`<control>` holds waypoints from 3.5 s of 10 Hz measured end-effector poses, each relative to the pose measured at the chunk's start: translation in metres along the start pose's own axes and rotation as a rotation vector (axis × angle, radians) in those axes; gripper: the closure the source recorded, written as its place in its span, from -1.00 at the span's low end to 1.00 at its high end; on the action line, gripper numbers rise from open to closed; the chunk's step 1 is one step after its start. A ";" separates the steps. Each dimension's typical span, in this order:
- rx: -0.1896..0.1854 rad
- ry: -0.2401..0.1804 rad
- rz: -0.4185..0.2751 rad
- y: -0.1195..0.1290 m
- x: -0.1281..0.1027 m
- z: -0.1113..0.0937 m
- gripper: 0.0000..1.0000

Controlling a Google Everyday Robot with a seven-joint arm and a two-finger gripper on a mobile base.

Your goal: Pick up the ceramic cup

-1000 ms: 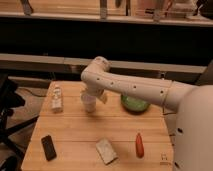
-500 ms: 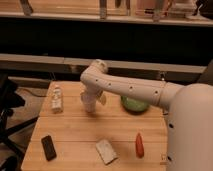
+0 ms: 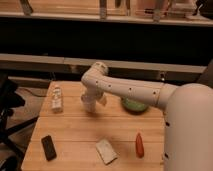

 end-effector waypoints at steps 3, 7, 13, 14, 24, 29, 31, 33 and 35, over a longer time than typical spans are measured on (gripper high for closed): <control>-0.004 -0.002 -0.006 0.000 0.001 0.003 -0.60; -0.004 -0.004 -0.013 0.000 0.000 0.014 -0.60; -0.011 -0.011 -0.025 0.000 0.000 0.024 -0.60; -0.011 -0.012 -0.028 0.000 -0.001 0.025 -0.60; -0.018 -0.026 -0.050 0.006 0.001 0.035 -0.60; -0.020 -0.035 -0.058 0.010 0.001 0.037 -0.55; -0.022 -0.037 -0.063 0.012 0.002 0.039 -0.50; -0.022 -0.041 -0.066 0.014 0.002 0.040 -0.38; -0.023 -0.044 -0.069 0.016 0.002 0.040 0.03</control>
